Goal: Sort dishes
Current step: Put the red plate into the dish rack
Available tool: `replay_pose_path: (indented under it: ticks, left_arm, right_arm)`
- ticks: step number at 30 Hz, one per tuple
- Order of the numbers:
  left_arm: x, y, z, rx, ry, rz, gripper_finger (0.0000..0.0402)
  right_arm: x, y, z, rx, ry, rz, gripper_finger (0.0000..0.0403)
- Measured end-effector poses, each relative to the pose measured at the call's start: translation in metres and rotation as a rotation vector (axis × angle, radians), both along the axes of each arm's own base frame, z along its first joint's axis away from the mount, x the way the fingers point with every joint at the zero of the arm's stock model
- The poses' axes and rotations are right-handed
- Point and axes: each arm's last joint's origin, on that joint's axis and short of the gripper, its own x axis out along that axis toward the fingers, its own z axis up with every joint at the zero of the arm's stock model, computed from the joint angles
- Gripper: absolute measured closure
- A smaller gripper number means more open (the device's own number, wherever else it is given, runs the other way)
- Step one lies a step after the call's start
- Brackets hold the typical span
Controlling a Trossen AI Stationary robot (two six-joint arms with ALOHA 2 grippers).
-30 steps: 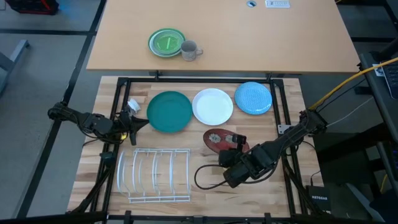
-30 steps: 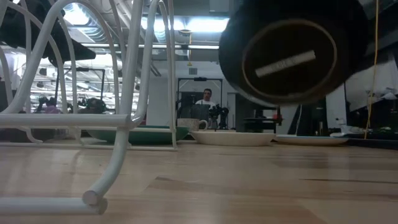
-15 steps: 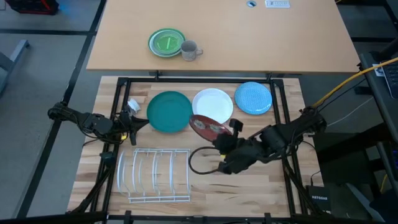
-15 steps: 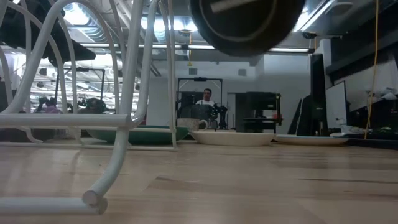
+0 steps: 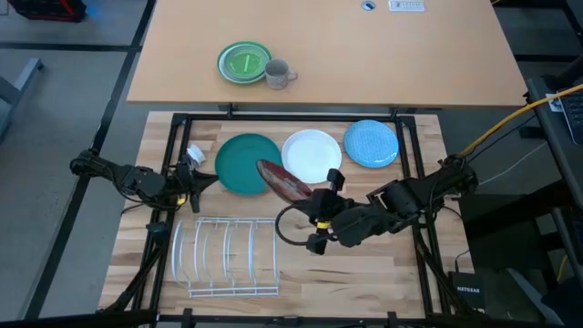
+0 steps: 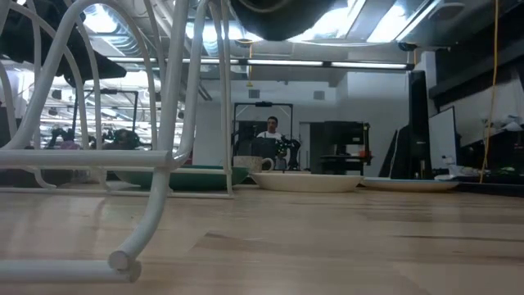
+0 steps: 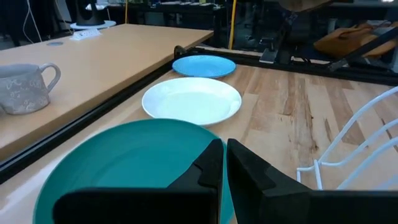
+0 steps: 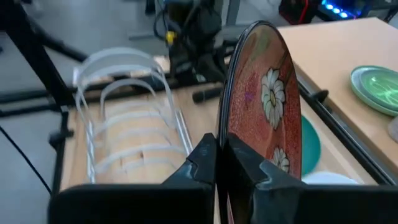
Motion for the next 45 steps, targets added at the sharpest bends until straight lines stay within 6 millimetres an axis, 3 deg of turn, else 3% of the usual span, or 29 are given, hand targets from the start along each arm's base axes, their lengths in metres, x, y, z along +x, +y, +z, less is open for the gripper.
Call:
replay_pose_path:
  ticks: [13,19,25,31,36,45]
  left_arm:
    - [0.0,-0.001,0.042,0.083,-0.347,-0.023,0.0389]
    - [0.0,-0.005,0.051,0.164,-0.422,-0.2,0.0382]
    - [-0.001,-0.006,0.053,0.134,-0.456,-0.231,0.0322]
    - [-0.001,-0.006,0.055,0.023,-0.514,-0.245,0.0251]
    - [-0.002,-0.006,0.056,-0.015,-0.527,-0.245,0.0228]
    - [-0.002,-0.006,0.057,0.359,-0.439,-0.211,0.023]
  right_arm:
    - [0.029,0.011,-0.016,-0.05,-0.08,-0.045,0.0385]
    - [0.044,0.005,-0.019,-0.128,-0.118,-0.111,0.0385]
    - [0.058,-0.015,-0.022,-0.197,-0.11,-0.178,0.0386]
    - [0.084,-0.033,-0.039,-0.256,-0.076,-0.197,0.0386]
    - [0.103,-0.032,-0.061,-0.275,-0.034,-0.134,0.0386]
    - [0.117,-0.026,-0.087,-0.299,0.036,-0.103,0.0386]
